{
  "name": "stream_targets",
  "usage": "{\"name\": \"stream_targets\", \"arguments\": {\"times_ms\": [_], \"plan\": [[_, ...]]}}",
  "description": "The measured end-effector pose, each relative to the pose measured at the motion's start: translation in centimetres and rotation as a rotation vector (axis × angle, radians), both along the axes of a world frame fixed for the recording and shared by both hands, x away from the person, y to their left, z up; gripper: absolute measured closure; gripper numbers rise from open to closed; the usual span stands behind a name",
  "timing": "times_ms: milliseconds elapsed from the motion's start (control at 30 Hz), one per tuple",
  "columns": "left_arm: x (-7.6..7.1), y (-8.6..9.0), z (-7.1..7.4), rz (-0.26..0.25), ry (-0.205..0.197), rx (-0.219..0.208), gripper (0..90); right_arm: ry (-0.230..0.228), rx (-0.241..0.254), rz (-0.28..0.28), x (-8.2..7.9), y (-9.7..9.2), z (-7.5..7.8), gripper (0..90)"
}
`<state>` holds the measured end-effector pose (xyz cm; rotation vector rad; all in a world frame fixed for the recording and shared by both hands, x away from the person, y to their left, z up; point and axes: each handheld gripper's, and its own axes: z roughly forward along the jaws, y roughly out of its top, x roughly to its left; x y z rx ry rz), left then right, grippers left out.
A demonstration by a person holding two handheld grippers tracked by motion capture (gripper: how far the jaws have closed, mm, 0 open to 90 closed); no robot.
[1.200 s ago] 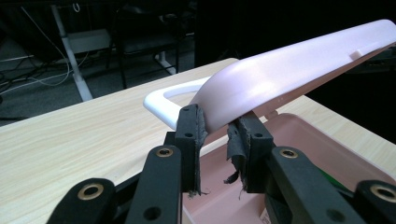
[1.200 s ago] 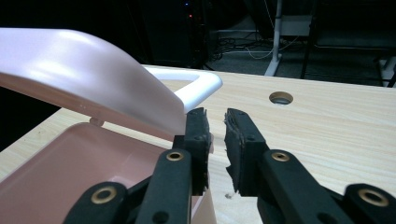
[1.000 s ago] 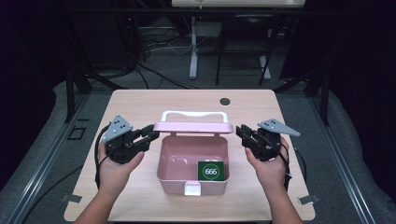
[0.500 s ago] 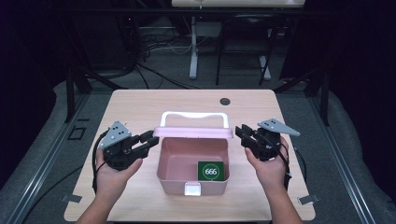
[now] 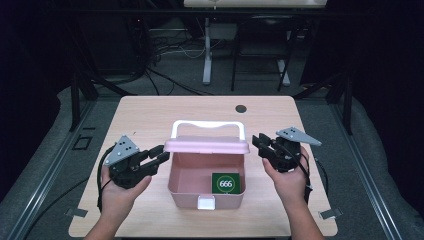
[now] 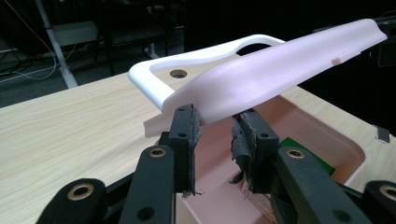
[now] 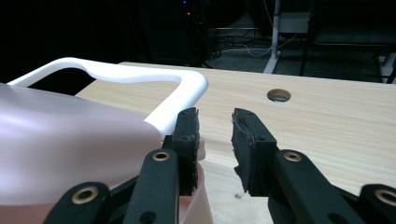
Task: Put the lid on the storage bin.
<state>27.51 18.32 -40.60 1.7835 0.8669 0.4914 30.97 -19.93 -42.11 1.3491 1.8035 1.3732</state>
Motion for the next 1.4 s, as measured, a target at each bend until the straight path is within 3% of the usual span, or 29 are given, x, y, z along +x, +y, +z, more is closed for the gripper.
{"name": "stream_targets", "arguments": {"times_ms": [1400], "plan": [[-2.8, 0.7, -3.1, -0.03, 0.018, 0.001, 69.6, 0.013, -0.002, 0.0, 0.3, -0.1, -0.5, 69.5]]}}
